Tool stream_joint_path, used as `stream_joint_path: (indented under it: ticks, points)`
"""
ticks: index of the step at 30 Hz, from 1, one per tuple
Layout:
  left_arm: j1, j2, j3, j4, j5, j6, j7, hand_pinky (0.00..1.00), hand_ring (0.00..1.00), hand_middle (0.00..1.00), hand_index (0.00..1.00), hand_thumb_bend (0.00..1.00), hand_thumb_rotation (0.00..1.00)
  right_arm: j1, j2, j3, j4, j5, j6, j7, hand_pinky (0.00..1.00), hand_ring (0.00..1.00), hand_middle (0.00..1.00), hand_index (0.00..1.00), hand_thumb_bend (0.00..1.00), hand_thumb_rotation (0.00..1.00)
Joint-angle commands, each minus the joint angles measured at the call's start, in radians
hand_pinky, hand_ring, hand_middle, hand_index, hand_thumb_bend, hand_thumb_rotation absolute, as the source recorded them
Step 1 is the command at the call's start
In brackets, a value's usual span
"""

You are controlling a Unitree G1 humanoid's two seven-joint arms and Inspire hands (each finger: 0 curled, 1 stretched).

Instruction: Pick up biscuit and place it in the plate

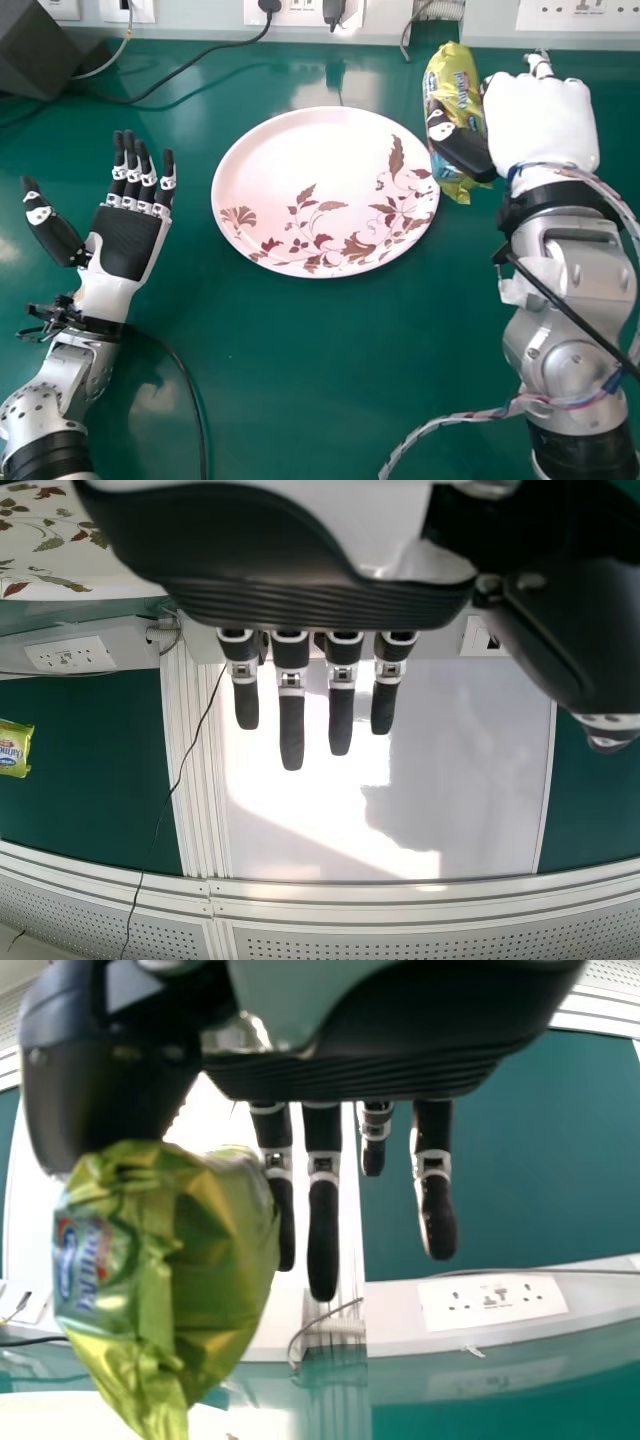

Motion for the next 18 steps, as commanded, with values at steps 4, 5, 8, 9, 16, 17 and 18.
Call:
stream_joint_path:
  ticks: [4,5,8,9,16,17,18]
  points:
    - [0.029,-0.001,-0.004,0.016,0.02,0.001,-0.005,0.8,0.73,0.82,0.89,1.0,0.44,-0.016,0.004,0.014,-0.013,-0.005,-0.028,-0.062,0.24,0.33,0.39,0.49,0.5,0.07]
    - [0.029,-0.001,-0.004,0.017,0.02,0.002,-0.005,0.79,0.73,0.82,0.89,1.0,0.44,-0.016,0.007,0.016,-0.011,-0.004,-0.029,-0.07,0.24,0.33,0.4,0.49,0.5,0.07]
    - [0.029,0.002,-0.008,0.024,0.024,0.004,-0.021,0.78,0.72,0.82,0.89,1.0,0.43,-0.018,0.015,0.022,-0.007,0.001,-0.032,-0.083,0.24,0.33,0.4,0.49,0.5,0.07]
    - [0.028,0.003,-0.009,0.027,0.027,0.003,-0.024,0.78,0.73,0.81,0.89,1.0,0.43,-0.019,0.021,0.023,-0.007,0.006,-0.031,-0.087,0.24,0.33,0.4,0.49,0.5,0.07]
    - [0.027,0.002,-0.012,0.029,0.038,-0.001,-0.034,0.81,0.76,0.83,0.91,1.0,0.42,-0.027,0.05,0.045,0.006,-0.012,-0.031,-0.077,0.25,0.34,0.4,0.49,0.5,0.07]
    - [0.027,0.002,-0.012,0.029,0.038,-0.001,-0.033,0.81,0.76,0.84,0.91,1.0,0.43,-0.029,0.051,0.049,0.009,-0.016,-0.032,-0.076,0.26,0.34,0.4,0.49,0.5,0.07]
    - [0.026,0.003,-0.012,0.031,0.039,-0.001,-0.034,0.81,0.76,0.84,0.91,1.0,0.44,-0.031,0.053,0.052,0.013,-0.02,-0.032,-0.074,0.25,0.34,0.4,0.49,0.5,0.07]
